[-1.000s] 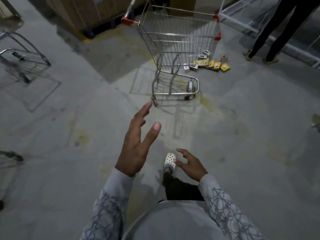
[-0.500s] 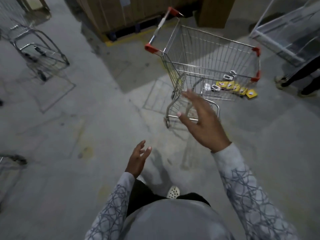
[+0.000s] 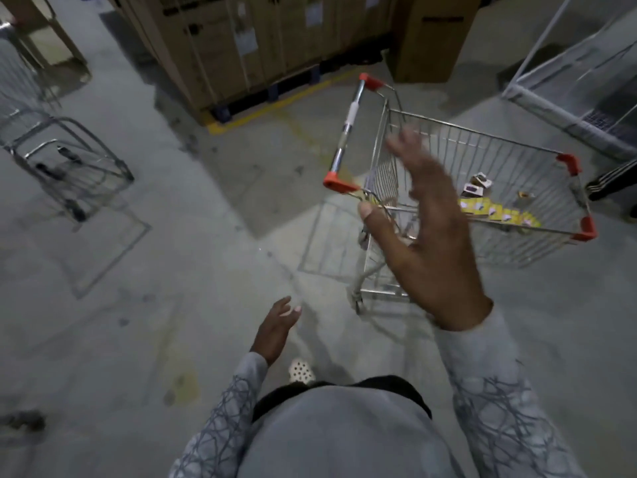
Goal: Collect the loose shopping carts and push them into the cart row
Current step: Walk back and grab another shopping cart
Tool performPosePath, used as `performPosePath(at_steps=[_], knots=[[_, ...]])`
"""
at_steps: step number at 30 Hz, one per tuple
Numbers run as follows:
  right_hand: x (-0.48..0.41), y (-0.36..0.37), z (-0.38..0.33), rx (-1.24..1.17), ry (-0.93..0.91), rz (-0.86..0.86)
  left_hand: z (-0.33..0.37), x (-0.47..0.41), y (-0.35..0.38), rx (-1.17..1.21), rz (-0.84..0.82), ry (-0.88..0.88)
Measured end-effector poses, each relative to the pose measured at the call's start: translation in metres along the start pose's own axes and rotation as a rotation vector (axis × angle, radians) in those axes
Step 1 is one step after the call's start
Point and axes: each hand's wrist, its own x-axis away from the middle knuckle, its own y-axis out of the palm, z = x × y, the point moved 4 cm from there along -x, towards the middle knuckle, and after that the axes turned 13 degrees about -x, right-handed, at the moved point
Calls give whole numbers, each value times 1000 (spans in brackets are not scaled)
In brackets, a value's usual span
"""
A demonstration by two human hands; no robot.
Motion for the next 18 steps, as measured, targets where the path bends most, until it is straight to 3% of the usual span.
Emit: performPosePath(at_steps=[6, 10, 15, 18], knots=[[-5, 111, 146, 62, 359, -212, 148, -88, -99, 71, 97, 320], [-15, 143, 192, 161, 472, -336, 257, -105, -140, 133, 67, 563], [-81, 160, 235, 149, 413, -270, 353, -140, -159, 106, -30, 872], [-131, 164, 272, 89, 469, -178, 383, -202, -151, 76, -98, 858]])
